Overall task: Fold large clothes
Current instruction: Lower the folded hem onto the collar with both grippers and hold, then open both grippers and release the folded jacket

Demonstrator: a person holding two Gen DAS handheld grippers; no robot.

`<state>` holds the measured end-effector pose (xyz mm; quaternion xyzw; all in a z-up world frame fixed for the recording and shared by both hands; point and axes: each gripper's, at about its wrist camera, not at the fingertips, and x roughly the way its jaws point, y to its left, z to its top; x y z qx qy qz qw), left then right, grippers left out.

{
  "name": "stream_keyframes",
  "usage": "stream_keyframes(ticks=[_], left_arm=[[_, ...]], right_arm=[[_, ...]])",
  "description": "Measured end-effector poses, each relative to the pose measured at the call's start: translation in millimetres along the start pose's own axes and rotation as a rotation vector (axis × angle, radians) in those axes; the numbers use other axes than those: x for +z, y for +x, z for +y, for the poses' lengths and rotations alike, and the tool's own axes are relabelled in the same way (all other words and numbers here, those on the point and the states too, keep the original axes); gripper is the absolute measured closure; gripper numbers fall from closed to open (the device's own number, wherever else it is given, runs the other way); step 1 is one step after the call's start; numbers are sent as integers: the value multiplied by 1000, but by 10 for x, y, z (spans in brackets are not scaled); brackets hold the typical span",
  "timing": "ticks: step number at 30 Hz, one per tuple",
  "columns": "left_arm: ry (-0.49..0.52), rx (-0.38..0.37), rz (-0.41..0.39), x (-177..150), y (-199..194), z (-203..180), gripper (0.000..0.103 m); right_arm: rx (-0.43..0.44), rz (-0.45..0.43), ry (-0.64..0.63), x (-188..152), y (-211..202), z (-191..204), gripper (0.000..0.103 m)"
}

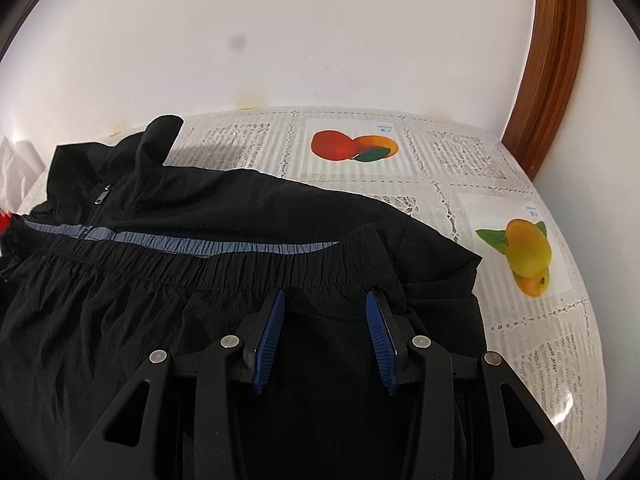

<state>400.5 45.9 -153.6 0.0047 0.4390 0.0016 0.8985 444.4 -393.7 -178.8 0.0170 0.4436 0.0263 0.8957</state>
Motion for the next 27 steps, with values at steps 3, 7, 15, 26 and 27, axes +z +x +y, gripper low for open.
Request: stream_keyframes(ticks=[3,7,15,26,27], left_arm=[[1,4,1,0,-6,-53,22],[-4,-5,-3,-9,-22,-55,21],[-5,-7,-8,-47,-72,-39,21],[-9,-72,-8,-90,-409,-11,18],[-2,-80,-12,-108,-467,-6,18]], right_arm=[[25,-2,13,13,0,-88,60],[52,-4,35,16,-8,-172,60],[89,-73,95,-35,-214,-257,55],[148,-98,-8,-123,-754,884,51],[157,-94,-13,-155,-769,1038,51]])
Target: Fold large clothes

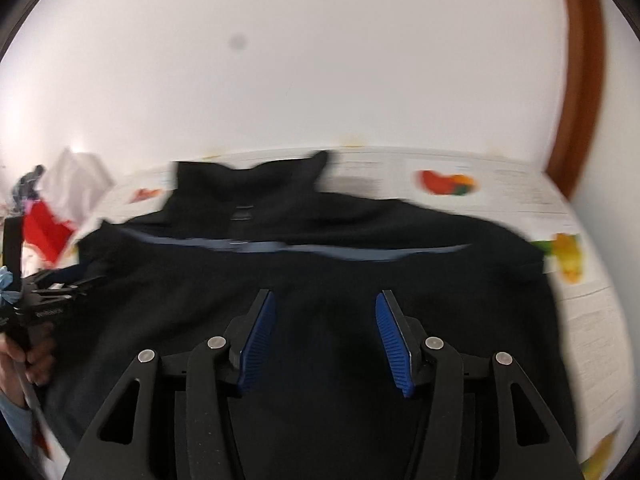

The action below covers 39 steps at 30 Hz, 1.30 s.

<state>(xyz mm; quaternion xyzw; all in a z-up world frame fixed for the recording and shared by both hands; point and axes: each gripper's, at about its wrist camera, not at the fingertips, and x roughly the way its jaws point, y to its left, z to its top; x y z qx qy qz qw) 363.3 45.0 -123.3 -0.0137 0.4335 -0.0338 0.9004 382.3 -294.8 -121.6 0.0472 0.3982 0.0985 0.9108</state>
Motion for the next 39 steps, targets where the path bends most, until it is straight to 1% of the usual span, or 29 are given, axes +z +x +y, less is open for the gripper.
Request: stream_keyframes(ticks=[2,5,6,8,10,11,14,16,19,21,26,29,34,39], left_arm=[[33,11,-13,-86,-201,-6,18],[122,68,-38,-298,-507,26,18],[137,87,-47,-373,-594,53,18],[146,116,-50,-554,-771,145,18],[126,114,-43,-704,-896,245,18],[106,107,-39,-798,-958,307,18],[58,91,-30,-965,-1033,417,18],[25,85,-18,-1092,-1064,481,18],[-17,63,-2,-1289,-1110,554,18],[-32,68,0,-1413,-1149,576,18],[-94,84,5,-1676,-1250,693,18],[-118,84,5,-1818,-1314,745,18],[-142,107,-1,-1962,-1404,828,18],[-175,121,-5,-2037,-1454,923,18]], right_arm=[[7,30,-23,-65,80,308,51],[5,98,-55,-183,255,633,51],[-16,126,-67,-233,327,714,51],[-78,151,-86,-333,399,811,51],[-114,122,-97,-424,333,870,51],[-127,125,-94,-473,283,885,51],[-120,140,-85,-672,90,917,51],[-130,135,-95,-835,-100,938,51],[-121,126,-107,-1058,-355,999,51],[-117,115,-132,-1237,-555,1066,51],[-126,72,-180,-1542,-935,1144,51],[-124,73,-197,-1633,-1032,1149,51],[-119,89,-236,-1712,-1150,1190,51],[-114,49,-275,-1745,-1306,1313,51]])
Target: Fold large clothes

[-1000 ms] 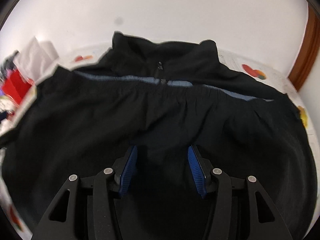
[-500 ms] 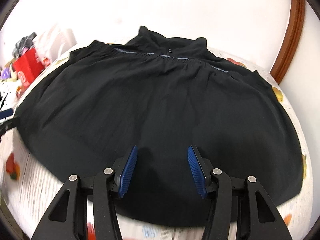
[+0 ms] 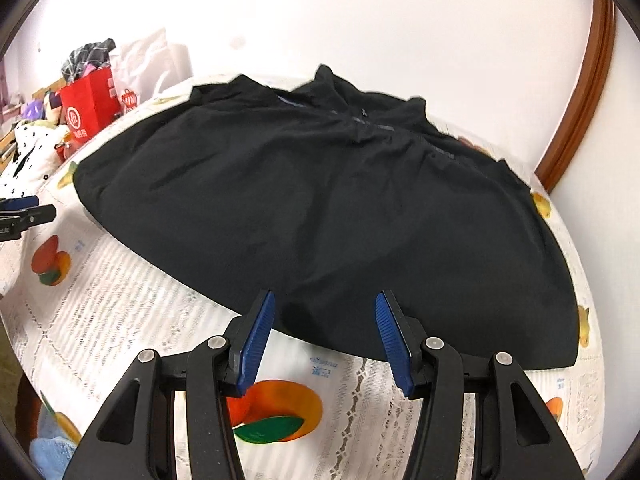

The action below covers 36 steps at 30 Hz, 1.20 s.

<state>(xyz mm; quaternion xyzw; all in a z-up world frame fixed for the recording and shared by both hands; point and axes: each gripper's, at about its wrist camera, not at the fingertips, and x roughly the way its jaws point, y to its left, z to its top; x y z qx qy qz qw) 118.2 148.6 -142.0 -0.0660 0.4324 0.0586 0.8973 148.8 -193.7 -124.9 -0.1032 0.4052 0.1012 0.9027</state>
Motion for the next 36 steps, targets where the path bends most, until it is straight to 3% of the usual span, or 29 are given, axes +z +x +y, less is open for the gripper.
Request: stream_keyframes(ticks=[16,36], left_arm=[[-55,43,0,-27,28,282,18],[-58,45,9,7,52,279,18]], right_arm=[[-12,-15,-9,130,-8,211,51],[3,-22,-62,161,18,395,51]])
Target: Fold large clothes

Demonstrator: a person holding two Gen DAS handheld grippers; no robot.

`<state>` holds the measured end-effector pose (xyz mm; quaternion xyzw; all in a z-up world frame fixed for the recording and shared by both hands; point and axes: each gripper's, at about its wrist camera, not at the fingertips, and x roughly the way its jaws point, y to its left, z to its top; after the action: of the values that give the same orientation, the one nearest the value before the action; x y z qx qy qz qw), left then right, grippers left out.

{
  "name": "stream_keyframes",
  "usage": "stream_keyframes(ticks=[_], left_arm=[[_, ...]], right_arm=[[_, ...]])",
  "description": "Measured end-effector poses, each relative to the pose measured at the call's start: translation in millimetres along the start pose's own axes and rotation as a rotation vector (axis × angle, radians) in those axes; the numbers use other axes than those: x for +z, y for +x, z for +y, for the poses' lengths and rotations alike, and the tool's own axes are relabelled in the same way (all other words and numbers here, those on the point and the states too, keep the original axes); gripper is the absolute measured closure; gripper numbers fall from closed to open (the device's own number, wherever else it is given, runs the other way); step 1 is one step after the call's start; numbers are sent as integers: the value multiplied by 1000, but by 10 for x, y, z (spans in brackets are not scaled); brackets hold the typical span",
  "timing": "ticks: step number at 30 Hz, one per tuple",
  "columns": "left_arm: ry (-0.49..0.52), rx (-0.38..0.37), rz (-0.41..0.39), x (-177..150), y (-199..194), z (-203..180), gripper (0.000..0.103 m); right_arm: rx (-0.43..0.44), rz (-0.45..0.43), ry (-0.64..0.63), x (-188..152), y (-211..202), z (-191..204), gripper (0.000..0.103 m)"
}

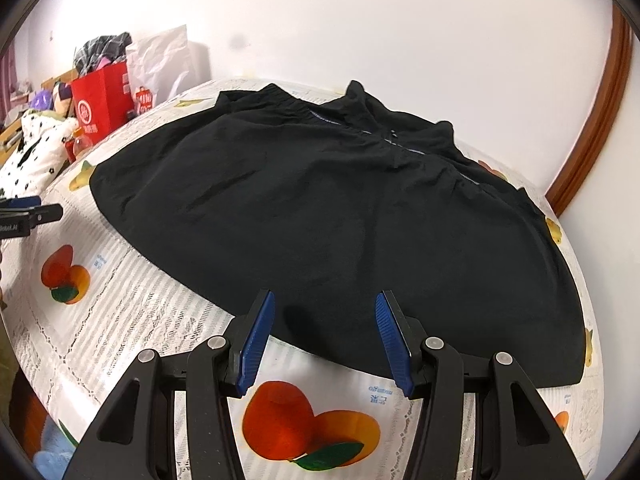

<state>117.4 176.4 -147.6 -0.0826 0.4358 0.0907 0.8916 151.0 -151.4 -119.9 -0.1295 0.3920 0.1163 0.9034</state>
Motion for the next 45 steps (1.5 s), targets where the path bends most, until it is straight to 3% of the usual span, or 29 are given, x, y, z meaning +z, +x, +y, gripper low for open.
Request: stream_keyframes(ticks=[8,18,20,26,29,31,34,37,39,45], left_arm=[[-8,-19,8,-19,-30,90,18],[-19,-53,23,-2,-46,180,18],[-27,-60,29,-13,-39,211,18],[-73,-79,29,-11,-25,299,18],[-90,-105,26,-3,-47,308,18],[-92,-106,23,4,-53,291,18],[-92,-119,17,25,-58,249,18],[-98,-177,-1,51,-89,168,18],[-86,-194,-10,88,-115,76,18],[-19,-227,-54,223,-207,-345,18]], right_arm=[[44,3,-101,85,32,388,50],[89,-39,-503,213,207,1568,49],[72,-58,-525,292,296,1692,49],[132,-69,-554,564,484,1924,49],[164,-59,-517,717,598,1987,52],[205,-32,-478,802,664,1986,72],[182,-32,-445,845,721,1989,91],[238,-72,-343,922,594,1803,94],[275,-147,-253,999,409,1573,94],[214,-299,111,1133,21,538,95]])
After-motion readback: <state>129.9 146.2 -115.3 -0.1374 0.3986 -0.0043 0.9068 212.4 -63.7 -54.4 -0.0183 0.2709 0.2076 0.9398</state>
